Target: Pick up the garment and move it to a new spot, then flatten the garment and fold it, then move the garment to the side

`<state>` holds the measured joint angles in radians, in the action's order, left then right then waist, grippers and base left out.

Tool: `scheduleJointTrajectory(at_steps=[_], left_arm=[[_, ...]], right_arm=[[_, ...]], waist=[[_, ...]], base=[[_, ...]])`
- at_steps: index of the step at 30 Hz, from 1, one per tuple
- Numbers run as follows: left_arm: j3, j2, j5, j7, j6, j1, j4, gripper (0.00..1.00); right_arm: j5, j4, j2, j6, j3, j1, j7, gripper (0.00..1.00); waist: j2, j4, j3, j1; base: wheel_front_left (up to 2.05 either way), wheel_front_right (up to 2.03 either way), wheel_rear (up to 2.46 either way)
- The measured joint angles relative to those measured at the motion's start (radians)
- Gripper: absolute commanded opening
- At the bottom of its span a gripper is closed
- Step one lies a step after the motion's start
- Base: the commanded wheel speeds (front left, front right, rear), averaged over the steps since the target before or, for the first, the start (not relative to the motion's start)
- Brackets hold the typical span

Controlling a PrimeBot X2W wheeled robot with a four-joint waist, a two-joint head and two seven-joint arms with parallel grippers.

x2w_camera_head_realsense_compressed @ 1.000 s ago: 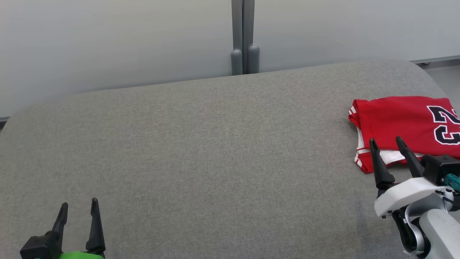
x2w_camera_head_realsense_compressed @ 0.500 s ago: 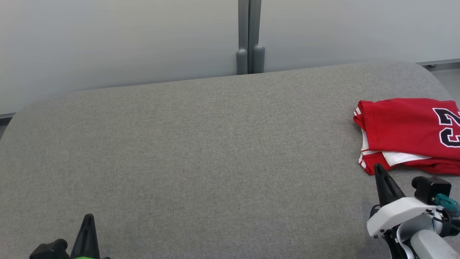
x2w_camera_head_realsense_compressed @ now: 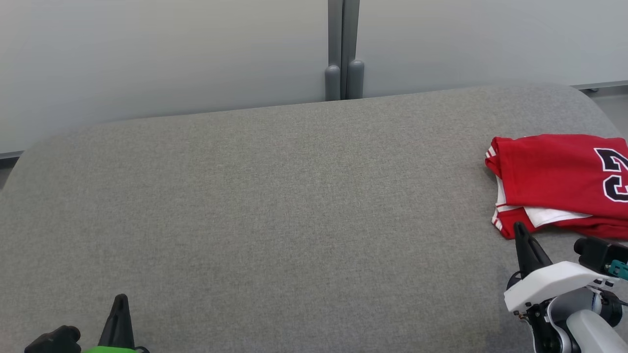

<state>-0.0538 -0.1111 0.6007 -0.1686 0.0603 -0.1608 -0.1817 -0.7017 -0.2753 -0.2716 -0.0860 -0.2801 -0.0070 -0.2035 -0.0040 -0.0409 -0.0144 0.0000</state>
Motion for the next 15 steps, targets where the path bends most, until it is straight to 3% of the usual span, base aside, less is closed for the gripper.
scheduleJointTrajectory(at_steps=[15], left_arm=[[0.025,0.007,0.158,0.052,-0.031,0.038,-0.016,0.00]], right_arm=[[-0.157,0.002,0.042,0.034,0.067,-0.003,0.056,0.00]], waist=[[0.0000,0.007,0.003,0.0000]], base=[[0.00,0.00,0.00]])
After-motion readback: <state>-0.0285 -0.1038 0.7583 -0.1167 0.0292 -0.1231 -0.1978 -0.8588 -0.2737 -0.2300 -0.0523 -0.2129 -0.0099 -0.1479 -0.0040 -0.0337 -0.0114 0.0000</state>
